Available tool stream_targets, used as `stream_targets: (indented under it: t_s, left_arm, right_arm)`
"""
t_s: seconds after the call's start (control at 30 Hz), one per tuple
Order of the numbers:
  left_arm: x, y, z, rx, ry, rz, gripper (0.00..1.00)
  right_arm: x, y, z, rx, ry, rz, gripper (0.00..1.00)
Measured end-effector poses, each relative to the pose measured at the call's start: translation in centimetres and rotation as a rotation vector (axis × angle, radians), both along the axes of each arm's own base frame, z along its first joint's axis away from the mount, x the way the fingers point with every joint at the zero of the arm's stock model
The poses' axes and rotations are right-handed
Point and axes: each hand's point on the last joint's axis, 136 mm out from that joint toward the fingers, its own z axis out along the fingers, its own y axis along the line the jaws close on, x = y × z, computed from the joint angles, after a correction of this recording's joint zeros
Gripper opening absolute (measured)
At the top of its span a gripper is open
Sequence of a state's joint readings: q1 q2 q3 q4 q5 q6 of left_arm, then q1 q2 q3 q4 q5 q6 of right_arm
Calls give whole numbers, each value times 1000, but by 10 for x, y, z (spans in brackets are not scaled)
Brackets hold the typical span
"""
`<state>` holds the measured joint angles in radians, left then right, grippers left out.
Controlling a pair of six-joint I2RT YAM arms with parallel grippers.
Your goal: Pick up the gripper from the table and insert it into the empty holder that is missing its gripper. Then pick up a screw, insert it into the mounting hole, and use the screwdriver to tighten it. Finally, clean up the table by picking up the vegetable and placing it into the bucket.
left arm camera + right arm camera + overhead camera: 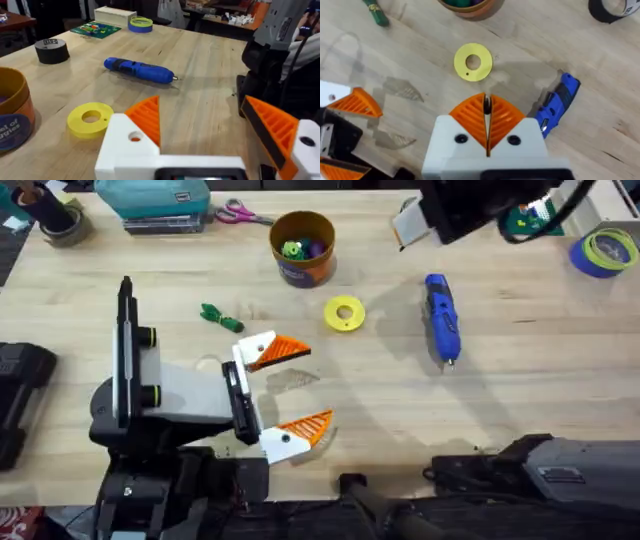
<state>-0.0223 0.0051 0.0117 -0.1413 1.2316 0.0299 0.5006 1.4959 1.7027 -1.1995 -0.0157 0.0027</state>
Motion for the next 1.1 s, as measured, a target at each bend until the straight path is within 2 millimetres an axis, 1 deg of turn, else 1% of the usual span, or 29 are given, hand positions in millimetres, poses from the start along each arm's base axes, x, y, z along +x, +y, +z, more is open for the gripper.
stream_targets:
  t_s: [0.1, 0.23, 0.33, 0.43, 0.57, 0.7, 0.9, 1.1]
  left_arm:
    - [0, 0, 0, 0, 0, 0, 986]
    - [0, 0, 0, 0, 0, 0, 986]
    - [0, 0, 0, 0, 0, 0, 985]
    - [0, 0, 0, 0, 0, 0, 986]
    - [0, 0, 0, 0, 0, 0, 986]
    - [0, 0, 0, 0, 0, 0, 986]
    - [0, 0, 0, 0, 0, 0, 985]
    - [0, 0, 0, 0, 0, 0, 985]
  right_arm:
    - [-4, 4, 11, -7, -4, 33, 5]
    - [-5, 23, 20, -15, -10, 104, 5]
    - [-9, 42, 16, -32, 9, 168, 5]
    - [-13, 66, 11, -42, 15, 237, 5]
    - [-30, 100, 4, -62, 17, 359, 5]
    - [-47, 122, -3, -75, 23, 451, 5]
    - [-63, 143, -1, -70, -4, 532, 5]
    - [-84, 160, 0, -69, -22, 620, 5]
